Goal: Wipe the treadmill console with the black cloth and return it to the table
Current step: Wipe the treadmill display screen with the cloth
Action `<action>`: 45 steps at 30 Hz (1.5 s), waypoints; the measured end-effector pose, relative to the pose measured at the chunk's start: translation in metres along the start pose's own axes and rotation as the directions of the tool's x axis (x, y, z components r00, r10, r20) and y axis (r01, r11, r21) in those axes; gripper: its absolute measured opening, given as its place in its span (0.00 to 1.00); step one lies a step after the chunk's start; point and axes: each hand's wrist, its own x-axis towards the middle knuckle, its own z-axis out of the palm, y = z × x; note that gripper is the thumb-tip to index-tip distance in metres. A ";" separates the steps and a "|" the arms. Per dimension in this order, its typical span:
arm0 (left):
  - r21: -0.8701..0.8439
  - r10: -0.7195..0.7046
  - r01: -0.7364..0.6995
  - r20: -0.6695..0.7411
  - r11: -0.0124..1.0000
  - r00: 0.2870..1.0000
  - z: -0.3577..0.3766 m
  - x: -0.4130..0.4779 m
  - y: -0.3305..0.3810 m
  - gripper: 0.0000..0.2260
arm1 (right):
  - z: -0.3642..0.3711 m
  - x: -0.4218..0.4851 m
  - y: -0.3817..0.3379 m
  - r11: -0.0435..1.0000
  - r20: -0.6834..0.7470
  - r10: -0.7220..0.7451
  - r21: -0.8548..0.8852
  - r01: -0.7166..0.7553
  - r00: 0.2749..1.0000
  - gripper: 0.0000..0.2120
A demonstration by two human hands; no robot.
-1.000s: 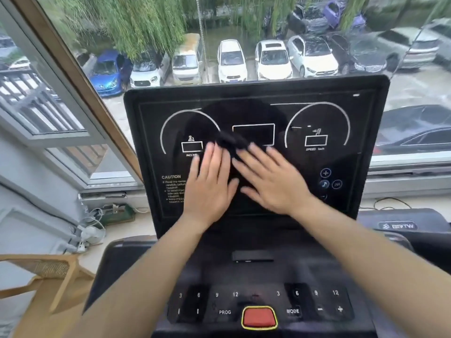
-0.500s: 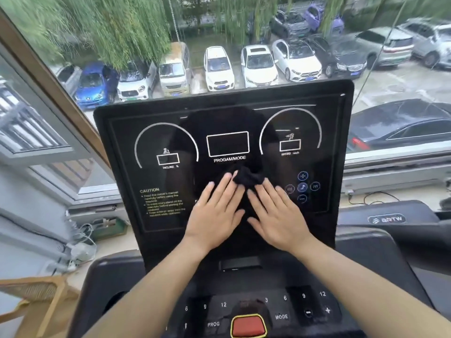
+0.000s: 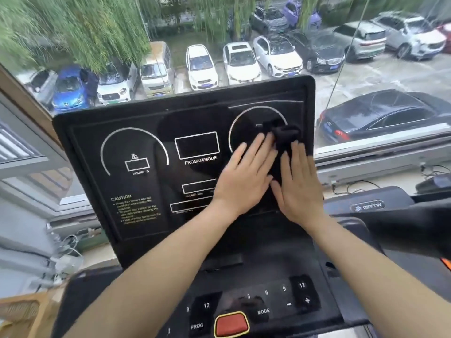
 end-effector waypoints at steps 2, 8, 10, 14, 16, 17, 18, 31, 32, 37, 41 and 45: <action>0.018 0.064 -0.065 0.070 0.998 0.996 0.014 -0.044 0.010 0.25 | 0.015 -0.042 -0.014 0.996 0.111 -0.082 -0.023 0.085 0.990 0.30; 0.087 -0.159 0.164 -0.062 0.983 0.985 -0.011 -0.001 -0.033 0.27 | -0.020 0.056 -0.004 0.960 -0.054 -0.275 -0.063 0.271 0.960 0.33; 0.035 -0.280 0.285 -0.108 0.958 0.954 -0.029 0.042 -0.043 0.29 | -0.042 0.101 0.008 0.984 -0.111 -0.181 -0.028 0.179 0.977 0.33; 0.008 -0.267 0.270 -0.127 0.963 0.955 -0.031 0.063 -0.028 0.29 | -0.036 0.087 0.020 0.997 -0.150 -0.002 0.070 0.012 0.989 0.32; 0.014 -0.127 0.129 -0.098 0.992 0.987 -0.016 0.043 -0.008 0.28 | -0.016 0.046 0.016 0.992 -0.100 0.085 0.101 -0.074 0.991 0.32; 0.013 -0.045 0.046 -0.073 0.999 0.996 -0.008 0.027 0.002 0.27 | -0.005 0.022 0.012 0.993 -0.061 0.090 0.084 -0.085 0.994 0.32; 0.007 0.026 -0.026 -0.037 1.000 0.999 0.000 0.008 0.009 0.26 | 0.005 -0.004 0.006 0.996 -0.016 0.068 0.059 -0.067 0.998 0.32; -0.010 -0.257 0.258 -0.116 0.966 0.959 -0.033 0.055 -0.039 0.28 | -0.043 0.100 0.006 0.998 -0.171 -0.015 0.054 0.024 0.985 0.31; -0.015 -0.212 0.212 -0.112 0.977 0.971 -0.028 0.048 -0.033 0.28 | -0.036 0.085 0.006 0.997 -0.160 0.039 0.071 -0.028 0.986 0.31; -0.049 0.099 -0.096 0.073 0.994 0.992 0.013 -0.056 0.005 0.26 | 0.016 -0.036 -0.012 1.000 0.035 -0.004 0.026 0.003 0.999 0.32; -0.134 0.113 -0.094 0.145 0.986 0.983 0.025 -0.128 0.014 0.24 | 0.032 -0.087 -0.046 0.994 0.127 -0.096 0.069 0.088 0.987 0.31; -0.270 0.016 0.005 0.076 0.963 0.997 0.032 -0.188 0.011 0.14 | 0.036 -0.109 -0.090 0.973 0.043 -0.176 0.160 0.167 0.983 0.22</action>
